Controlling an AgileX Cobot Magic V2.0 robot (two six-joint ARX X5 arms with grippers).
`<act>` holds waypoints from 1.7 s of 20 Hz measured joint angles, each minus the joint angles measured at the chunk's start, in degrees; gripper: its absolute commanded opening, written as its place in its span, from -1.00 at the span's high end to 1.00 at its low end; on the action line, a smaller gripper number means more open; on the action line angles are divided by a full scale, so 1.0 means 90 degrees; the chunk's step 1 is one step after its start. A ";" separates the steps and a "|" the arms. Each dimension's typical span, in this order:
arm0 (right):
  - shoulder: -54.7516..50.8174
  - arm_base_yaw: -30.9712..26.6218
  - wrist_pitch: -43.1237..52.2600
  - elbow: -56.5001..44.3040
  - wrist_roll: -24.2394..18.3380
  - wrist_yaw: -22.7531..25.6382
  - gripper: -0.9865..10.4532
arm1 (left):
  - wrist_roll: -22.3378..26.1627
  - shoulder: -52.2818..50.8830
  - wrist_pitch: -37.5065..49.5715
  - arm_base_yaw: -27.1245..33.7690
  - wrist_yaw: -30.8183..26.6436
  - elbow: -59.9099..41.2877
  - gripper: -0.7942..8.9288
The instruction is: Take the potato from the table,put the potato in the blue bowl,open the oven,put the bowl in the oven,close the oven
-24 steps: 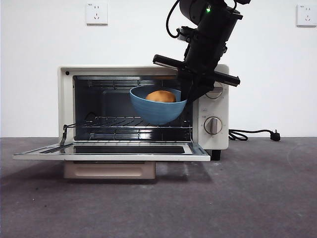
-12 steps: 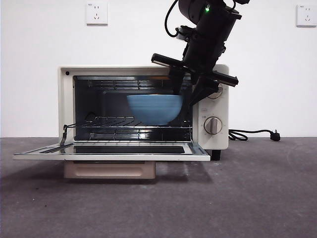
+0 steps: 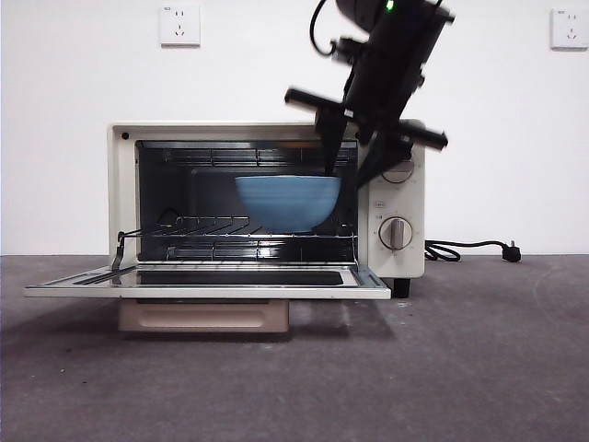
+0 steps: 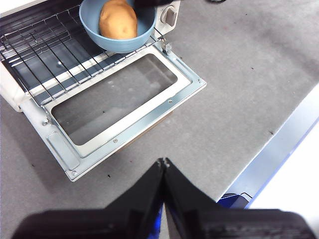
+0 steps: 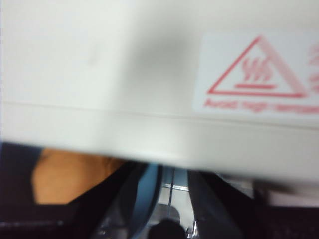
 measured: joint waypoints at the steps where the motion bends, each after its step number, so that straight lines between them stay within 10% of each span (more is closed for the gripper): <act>1: -0.0151 0.0002 -0.0102 0.0000 0.0000 0.0000 0.54 | 0.0000 0.0000 0.0002 0.0000 0.0000 0.0000 0.85; 21: -0.2982 0.0051 -0.3371 0.0002 -0.1630 -0.1336 0.54 | -0.0202 0.0605 0.1749 0.1333 0.0811 -0.1156 0.85; 34: -0.5530 0.0051 -0.4286 0.0002 -0.1914 -0.1336 0.55 | -0.0398 0.3825 0.3954 0.3359 0.2140 -0.1634 0.85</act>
